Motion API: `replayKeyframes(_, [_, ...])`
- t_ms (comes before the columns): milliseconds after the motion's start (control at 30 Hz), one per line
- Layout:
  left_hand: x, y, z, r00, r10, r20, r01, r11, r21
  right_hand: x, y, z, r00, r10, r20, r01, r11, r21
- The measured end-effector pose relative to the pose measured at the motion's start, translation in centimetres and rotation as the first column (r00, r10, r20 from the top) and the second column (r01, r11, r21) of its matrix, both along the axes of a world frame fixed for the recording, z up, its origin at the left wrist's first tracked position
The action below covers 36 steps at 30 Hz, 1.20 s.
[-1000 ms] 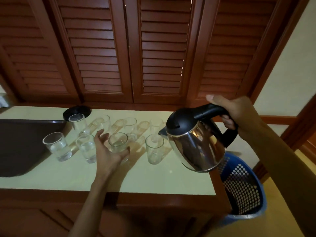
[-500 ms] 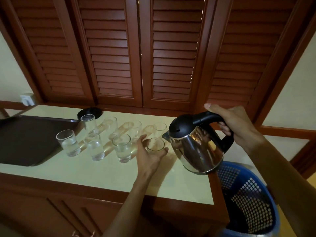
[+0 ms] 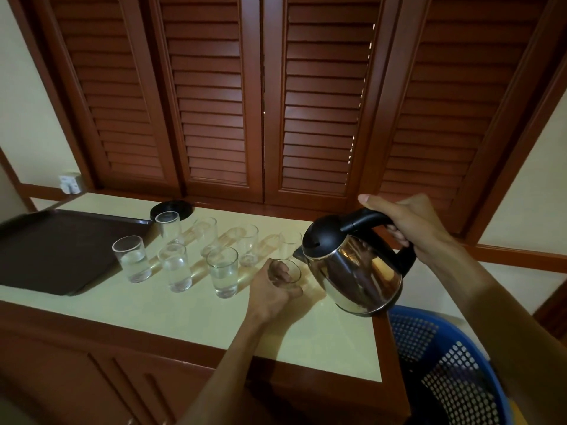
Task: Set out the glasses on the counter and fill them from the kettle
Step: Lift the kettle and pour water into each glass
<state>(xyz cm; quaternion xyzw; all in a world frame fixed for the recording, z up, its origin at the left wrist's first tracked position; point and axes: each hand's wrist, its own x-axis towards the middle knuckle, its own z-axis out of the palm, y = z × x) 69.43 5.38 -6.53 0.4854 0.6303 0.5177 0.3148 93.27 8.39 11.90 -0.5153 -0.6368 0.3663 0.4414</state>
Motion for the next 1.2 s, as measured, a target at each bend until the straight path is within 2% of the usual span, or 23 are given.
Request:
replayKeyframes(300, [0.4, -1.0, 1.7, 0.989, -0.077, -0.125, 0.077, 0.997, -0.007, -1.0, 0.9, 1.2, 0.986, 0.065, 0.156, -0.085, 0.988, 0.126])
replayKeyframes(533, [0.3, -1.4, 2.3, 0.980, -0.085, -0.180, 0.082, 0.996, -0.019, -2.3, 0.9, 3.3, 0.940, 0.092, 0.329, -0.172, 0.960, 0.223])
replayKeyframes(800, [-0.3, -1.9, 2.4, 0.979, -0.053, -0.196, 0.050, 0.999, -0.020, -4.1, 0.5, 5.7, 0.856, -0.026, 0.516, -0.139, 0.951, 0.278])
replayKeyframes(1000, [-0.5, -2.4, 2.4, 0.988, -0.045, -0.151, 0.040, 0.999, -0.033, -4.5, 0.1, 7.2, 0.821, -0.047, 0.570, -0.140, 0.949, 0.281])
replayKeyframes(1200, [-1.1, -2.7, 2.4, 0.983, -0.029, -0.180, 0.021, 0.999, -0.048, -4.8, -0.6, 8.9, 0.814, -0.042, 0.580, -0.143, 0.952, 0.271])
